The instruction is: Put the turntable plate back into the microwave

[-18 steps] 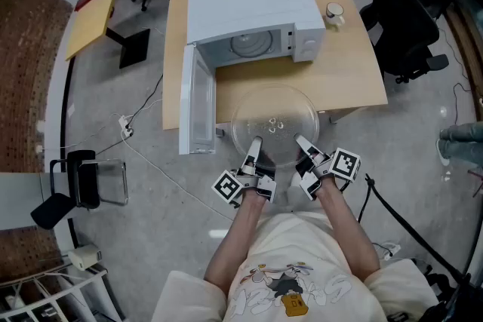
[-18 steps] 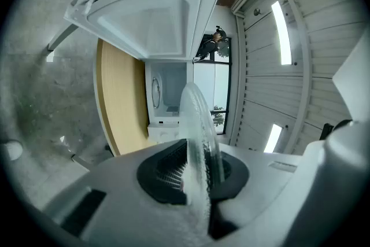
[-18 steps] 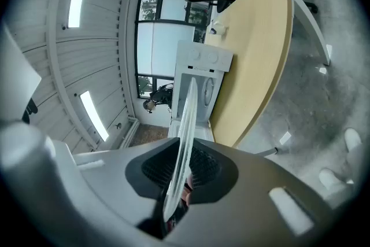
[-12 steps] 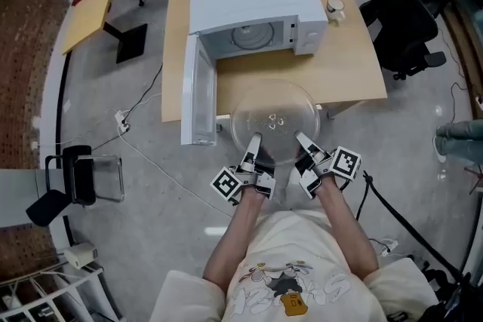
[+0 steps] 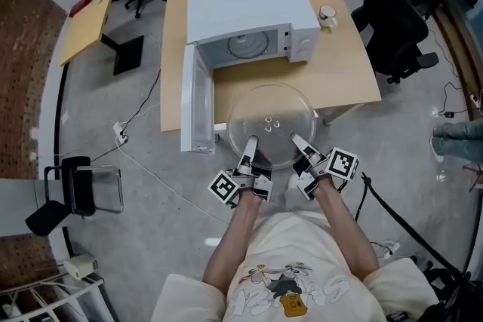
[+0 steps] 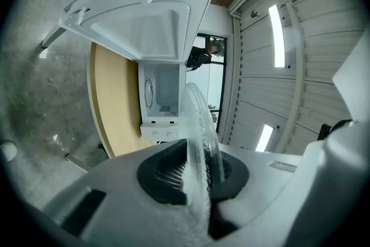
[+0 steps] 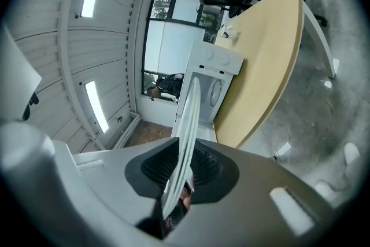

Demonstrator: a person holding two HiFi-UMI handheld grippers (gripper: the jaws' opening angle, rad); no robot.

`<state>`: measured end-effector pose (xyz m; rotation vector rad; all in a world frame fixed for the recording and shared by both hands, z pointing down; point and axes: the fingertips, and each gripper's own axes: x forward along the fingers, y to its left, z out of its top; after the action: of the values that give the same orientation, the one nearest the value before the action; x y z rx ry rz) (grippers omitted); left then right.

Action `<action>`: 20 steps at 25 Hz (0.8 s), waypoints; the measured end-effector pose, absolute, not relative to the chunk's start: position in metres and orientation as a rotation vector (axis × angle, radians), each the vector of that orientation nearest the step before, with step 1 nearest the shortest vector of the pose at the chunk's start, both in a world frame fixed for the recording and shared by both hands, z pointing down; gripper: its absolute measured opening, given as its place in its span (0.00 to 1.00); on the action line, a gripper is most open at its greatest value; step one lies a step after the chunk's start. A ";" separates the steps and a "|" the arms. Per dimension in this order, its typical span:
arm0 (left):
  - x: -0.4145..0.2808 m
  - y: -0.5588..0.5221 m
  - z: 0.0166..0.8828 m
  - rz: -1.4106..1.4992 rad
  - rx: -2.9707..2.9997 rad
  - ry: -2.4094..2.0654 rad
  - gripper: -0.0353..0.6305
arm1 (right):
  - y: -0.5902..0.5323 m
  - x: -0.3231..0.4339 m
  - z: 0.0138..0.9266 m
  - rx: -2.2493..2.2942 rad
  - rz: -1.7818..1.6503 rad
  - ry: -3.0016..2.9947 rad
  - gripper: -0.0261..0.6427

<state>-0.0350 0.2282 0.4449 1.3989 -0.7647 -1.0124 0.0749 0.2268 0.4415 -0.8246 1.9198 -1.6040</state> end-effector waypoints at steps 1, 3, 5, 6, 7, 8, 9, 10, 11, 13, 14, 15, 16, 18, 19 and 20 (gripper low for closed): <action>-0.034 0.227 0.445 -1.013 1.401 -0.766 0.10 | 0.225 0.076 0.442 -0.820 -1.606 1.921 0.13; -0.030 0.224 0.446 -1.014 1.403 -0.778 0.10 | 0.222 0.080 0.444 -0.813 -1.618 1.923 0.13; -0.025 0.221 0.448 -1.017 1.399 -0.792 0.10 | 0.218 0.087 0.450 -0.823 -1.646 1.925 0.12; -0.023 0.219 0.449 -1.018 1.400 -0.800 0.10 | 0.216 0.091 0.452 -0.829 -1.653 1.930 0.12; -0.021 0.216 0.449 -1.021 1.403 -0.807 0.10 | 0.212 0.093 0.451 -0.820 -1.649 1.939 0.12; -0.019 0.213 0.449 -1.027 1.404 -0.814 0.10 | 0.207 0.095 0.449 -0.802 -1.642 1.947 0.12; -0.018 0.210 0.449 -1.035 1.399 -0.820 0.10 | 0.203 0.095 0.448 -0.788 -1.642 1.952 0.12; -0.017 0.207 0.450 -1.045 1.389 -0.826 0.10 | 0.200 0.096 0.449 -0.784 -1.655 1.953 0.12; -0.016 0.206 0.451 -1.053 1.376 -0.834 0.10 | 0.198 0.097 0.454 -0.794 -1.680 1.948 0.12; -0.018 0.204 0.456 -1.057 1.356 -0.850 0.10 | 0.195 0.096 0.462 -0.800 -1.717 1.935 0.12; -0.021 0.202 0.459 -1.056 1.349 -0.857 0.10 | 0.192 0.093 0.461 -0.778 -1.717 1.934 0.12; -0.024 0.200 0.461 -1.054 1.346 -0.865 0.10 | 0.189 0.089 0.460 -0.761 -1.718 1.932 0.12; -0.027 0.195 0.463 -1.053 1.343 -0.870 0.10 | 0.184 0.086 0.461 -0.761 -1.726 1.930 0.12; -0.031 0.181 0.464 -1.059 1.333 -0.873 0.10 | 0.170 0.085 0.467 -0.789 -1.750 1.928 0.12; -0.033 0.171 0.466 -1.061 1.329 -0.871 0.10 | 0.160 0.083 0.469 -0.792 -1.751 1.929 0.12; -0.035 0.160 0.467 -1.063 1.326 -0.869 0.10 | 0.149 0.079 0.469 -0.788 -1.748 1.926 0.12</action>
<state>-0.0354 0.1599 0.4668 1.3262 -0.8686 -1.0626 0.0794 0.1487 0.4685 -0.7878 1.9258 -1.7476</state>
